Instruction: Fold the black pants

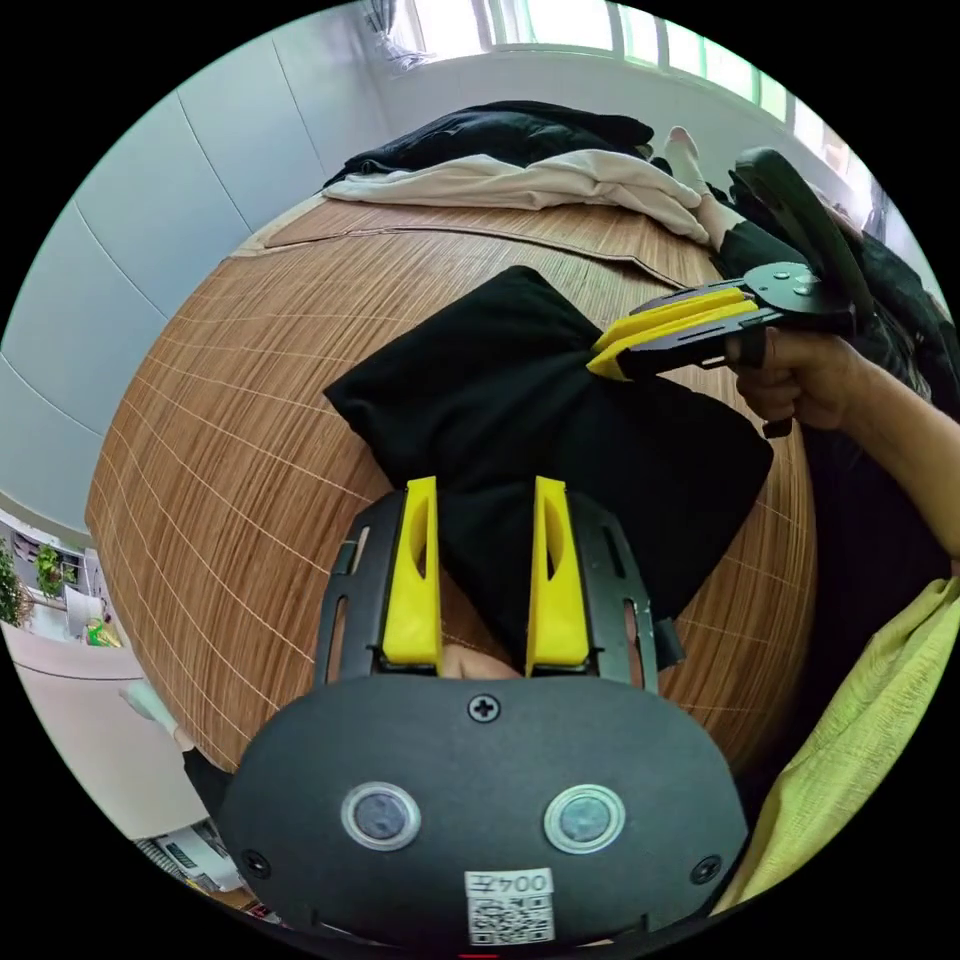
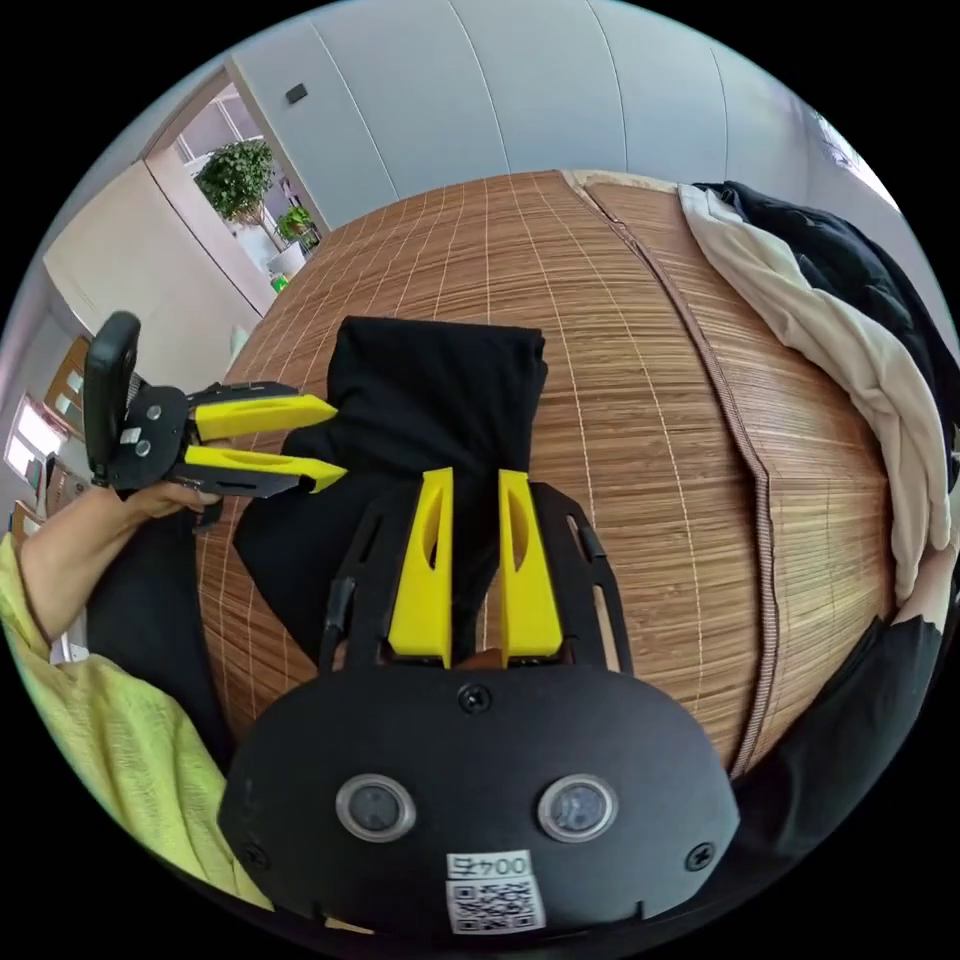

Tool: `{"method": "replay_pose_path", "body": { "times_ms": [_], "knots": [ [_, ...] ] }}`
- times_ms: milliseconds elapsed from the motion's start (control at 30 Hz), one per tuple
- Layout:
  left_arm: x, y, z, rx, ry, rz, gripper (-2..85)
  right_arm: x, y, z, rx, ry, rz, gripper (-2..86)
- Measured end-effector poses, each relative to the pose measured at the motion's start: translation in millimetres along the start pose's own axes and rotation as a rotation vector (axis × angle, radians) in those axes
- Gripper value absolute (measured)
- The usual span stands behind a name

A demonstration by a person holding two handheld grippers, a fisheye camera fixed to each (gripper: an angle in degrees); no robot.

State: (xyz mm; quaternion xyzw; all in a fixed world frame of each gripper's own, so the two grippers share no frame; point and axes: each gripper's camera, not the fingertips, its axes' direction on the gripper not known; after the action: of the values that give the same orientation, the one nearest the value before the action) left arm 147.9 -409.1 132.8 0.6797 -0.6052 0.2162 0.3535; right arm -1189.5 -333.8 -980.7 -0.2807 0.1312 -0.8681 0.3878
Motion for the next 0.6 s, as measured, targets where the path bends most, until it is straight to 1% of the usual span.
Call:
{"method": "replay_pose_path", "body": {
  "times_ms": [33, 67, 133, 200, 300, 367, 433, 500, 567, 600],
  "knots": [
    [0, 0, -5, 0.01, -0.011, 0.01, 13.2, 8, 0, -6, 0.008, -0.028, 0.027, 6.9],
    [-2, 1, -19, 0.057, -0.032, 0.024, 13.0, 12, 0, -11, 0.025, -0.035, 0.038, 6.8],
    [-11, -2, -37, 0.12, -0.022, 0.026, 12.7, 27, -4, -36, 0.134, -0.066, 0.068, 6.5],
    [-31, -18, -44, 0.157, -0.022, 0.007, 12.5, 39, -14, -46, 0.187, -0.104, 0.084, 6.1],
    [-50, -41, -25, 0.1, -0.033, -0.01, 12.6, 53, -42, -32, 0.161, -0.123, 0.083, 5.0],
    [-69, -56, 4, 0.016, -0.022, -0.024, 12.7, 57, -59, -17, 0.136, -0.121, 0.073, 4.7],
    [-81, -56, 12, 0.019, 0.022, -0.049, 12.7, 64, -77, 6, 0.065, -0.062, 0.067, 4.4],
    [-93, -48, 16, 0.042, 0.062, -0.099, 12.6, 71, -83, 25, 0.0, -0.005, 0.059, 6.5],
    [-94, -43, 16, 0.062, 0.069, -0.118, 12.6, 84, -82, 30, 0.008, -0.011, 0.086, 8.1],
    [-93, -43, 16, 0.067, 0.067, -0.116, 12.7, 95, -80, 31, 0.019, -0.066, 0.12, 8.3]
  ]
}}
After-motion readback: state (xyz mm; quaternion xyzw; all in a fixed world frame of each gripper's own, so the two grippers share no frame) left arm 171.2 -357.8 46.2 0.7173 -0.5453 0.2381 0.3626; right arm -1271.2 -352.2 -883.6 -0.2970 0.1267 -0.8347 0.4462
